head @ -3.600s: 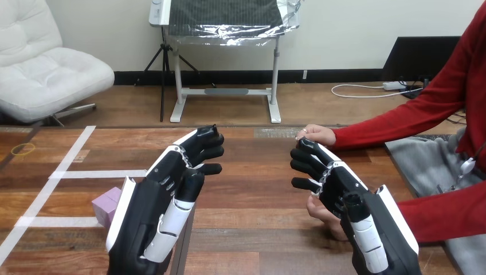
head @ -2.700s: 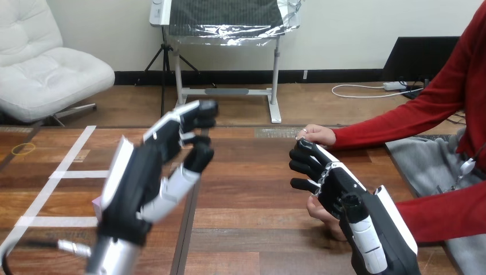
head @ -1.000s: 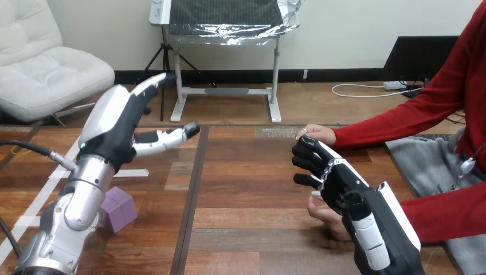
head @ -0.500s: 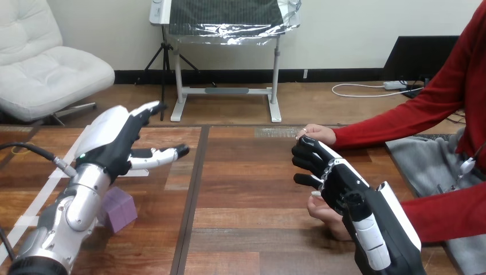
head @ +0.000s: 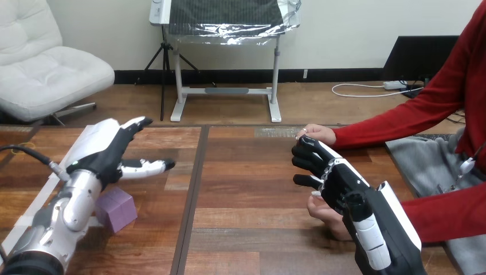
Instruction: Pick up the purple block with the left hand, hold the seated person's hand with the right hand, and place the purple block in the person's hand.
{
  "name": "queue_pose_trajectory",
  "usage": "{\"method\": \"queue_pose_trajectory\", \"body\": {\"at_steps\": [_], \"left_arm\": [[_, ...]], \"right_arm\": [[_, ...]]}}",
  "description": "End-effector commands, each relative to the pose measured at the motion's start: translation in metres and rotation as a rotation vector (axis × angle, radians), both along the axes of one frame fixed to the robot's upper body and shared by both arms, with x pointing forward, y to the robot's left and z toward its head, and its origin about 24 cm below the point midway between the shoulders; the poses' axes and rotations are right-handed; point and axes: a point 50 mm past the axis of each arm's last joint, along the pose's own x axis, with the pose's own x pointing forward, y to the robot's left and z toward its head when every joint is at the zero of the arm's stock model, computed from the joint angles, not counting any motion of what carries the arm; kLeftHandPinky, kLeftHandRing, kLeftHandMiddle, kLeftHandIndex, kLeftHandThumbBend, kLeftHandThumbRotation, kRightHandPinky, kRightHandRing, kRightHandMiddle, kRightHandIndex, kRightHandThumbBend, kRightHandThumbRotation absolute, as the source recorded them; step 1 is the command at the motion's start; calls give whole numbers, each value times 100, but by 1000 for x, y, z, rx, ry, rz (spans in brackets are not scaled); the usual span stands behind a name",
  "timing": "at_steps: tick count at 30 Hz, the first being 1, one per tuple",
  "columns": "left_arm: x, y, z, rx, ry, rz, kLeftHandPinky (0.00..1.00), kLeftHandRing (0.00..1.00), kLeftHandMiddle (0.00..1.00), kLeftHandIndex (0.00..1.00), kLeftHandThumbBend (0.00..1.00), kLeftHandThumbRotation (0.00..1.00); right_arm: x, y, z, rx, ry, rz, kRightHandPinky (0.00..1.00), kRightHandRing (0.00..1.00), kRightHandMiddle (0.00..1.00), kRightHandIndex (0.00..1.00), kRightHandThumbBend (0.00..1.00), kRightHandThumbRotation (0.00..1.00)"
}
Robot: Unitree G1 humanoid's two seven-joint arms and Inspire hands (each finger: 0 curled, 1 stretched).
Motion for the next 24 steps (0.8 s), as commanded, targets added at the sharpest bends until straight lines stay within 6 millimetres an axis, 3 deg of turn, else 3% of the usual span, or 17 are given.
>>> {"method": "queue_pose_trajectory", "body": {"at_steps": [1, 24], "left_arm": [[18, 6, 27, 40, -72, 30, 76, 86, 89, 89, 76, 43], [9, 20, 9, 94, 18, 109, 77, 86, 90, 90, 79, 39]], "right_arm": [[13, 0, 22, 0, -116, 13, 83, 89, 89, 90, 78, 100], [13, -1, 22, -3, -119, 13, 82, 89, 89, 89, 78, 100]]}}
